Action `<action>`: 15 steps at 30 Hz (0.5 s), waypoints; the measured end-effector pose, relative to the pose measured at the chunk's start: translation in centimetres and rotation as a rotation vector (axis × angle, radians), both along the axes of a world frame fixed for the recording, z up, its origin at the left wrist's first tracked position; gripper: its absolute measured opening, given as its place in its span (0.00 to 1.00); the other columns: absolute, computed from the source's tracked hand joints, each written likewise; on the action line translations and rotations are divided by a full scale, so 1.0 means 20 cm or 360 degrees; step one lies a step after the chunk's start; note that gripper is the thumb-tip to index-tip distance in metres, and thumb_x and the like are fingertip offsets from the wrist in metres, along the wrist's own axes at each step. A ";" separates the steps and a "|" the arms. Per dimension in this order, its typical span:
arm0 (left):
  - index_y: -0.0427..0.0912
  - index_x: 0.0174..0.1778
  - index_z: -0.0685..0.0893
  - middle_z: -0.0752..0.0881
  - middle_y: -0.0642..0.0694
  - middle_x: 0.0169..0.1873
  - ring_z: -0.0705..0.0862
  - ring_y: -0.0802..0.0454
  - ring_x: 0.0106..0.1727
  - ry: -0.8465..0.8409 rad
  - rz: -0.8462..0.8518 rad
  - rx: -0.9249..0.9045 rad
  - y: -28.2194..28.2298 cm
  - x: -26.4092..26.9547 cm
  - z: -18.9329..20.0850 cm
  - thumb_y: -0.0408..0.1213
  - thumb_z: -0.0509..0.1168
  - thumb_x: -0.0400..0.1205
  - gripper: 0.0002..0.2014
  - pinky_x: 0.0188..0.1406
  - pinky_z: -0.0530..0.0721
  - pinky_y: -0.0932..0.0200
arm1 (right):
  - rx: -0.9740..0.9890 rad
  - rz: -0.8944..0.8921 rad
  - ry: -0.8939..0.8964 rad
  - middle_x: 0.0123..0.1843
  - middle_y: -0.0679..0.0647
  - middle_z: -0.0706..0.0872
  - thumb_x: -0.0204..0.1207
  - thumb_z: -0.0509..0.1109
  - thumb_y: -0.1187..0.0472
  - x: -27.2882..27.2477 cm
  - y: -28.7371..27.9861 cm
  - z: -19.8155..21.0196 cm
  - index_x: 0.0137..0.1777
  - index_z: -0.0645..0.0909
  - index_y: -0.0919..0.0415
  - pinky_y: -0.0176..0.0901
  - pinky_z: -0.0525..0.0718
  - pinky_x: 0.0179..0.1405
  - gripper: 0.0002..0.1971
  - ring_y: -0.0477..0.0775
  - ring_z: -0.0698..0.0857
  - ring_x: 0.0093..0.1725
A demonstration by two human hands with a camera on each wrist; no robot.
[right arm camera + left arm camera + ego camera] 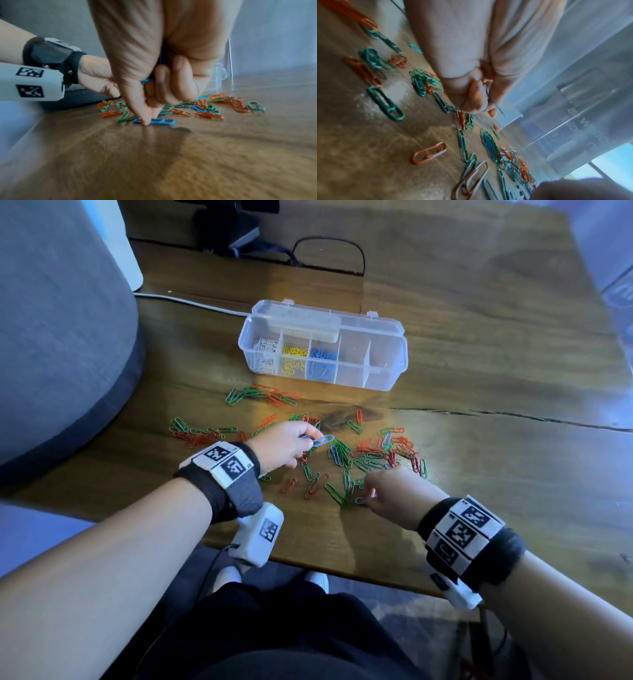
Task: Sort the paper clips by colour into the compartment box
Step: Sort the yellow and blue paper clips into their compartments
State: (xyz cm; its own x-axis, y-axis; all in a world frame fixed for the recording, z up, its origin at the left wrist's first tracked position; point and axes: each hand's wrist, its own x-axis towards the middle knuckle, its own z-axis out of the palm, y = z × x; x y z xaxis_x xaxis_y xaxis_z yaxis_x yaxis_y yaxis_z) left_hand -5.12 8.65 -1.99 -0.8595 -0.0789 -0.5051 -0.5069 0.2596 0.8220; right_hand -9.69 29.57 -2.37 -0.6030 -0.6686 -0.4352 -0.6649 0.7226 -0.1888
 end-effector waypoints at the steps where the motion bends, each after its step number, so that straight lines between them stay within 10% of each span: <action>1: 0.37 0.52 0.79 0.63 0.49 0.27 0.60 0.60 0.21 -0.0022 0.0114 0.0143 -0.01 0.00 0.00 0.23 0.51 0.84 0.12 0.16 0.59 0.71 | 0.0036 0.0013 -0.0019 0.53 0.56 0.87 0.77 0.61 0.58 0.00 -0.01 0.00 0.54 0.82 0.57 0.44 0.80 0.49 0.10 0.60 0.84 0.54; 9: 0.39 0.35 0.73 0.64 0.50 0.24 0.59 0.61 0.13 -0.0145 0.0887 0.0840 -0.15 0.01 0.06 0.29 0.47 0.81 0.12 0.11 0.52 0.72 | -0.0043 -0.0267 -0.0420 0.26 0.46 0.76 0.71 0.70 0.60 -0.06 0.02 0.00 0.30 0.75 0.53 0.35 0.73 0.29 0.10 0.41 0.74 0.26; 15: 0.45 0.29 0.70 0.69 0.52 0.22 0.66 0.59 0.17 -0.0185 0.0834 0.1066 -0.23 -0.05 0.13 0.44 0.58 0.84 0.17 0.10 0.60 0.71 | -0.1294 -0.1529 -0.1809 0.25 0.54 0.70 0.69 0.60 0.67 -0.13 0.03 0.14 0.29 0.71 0.61 0.28 0.66 0.14 0.09 0.44 0.65 0.17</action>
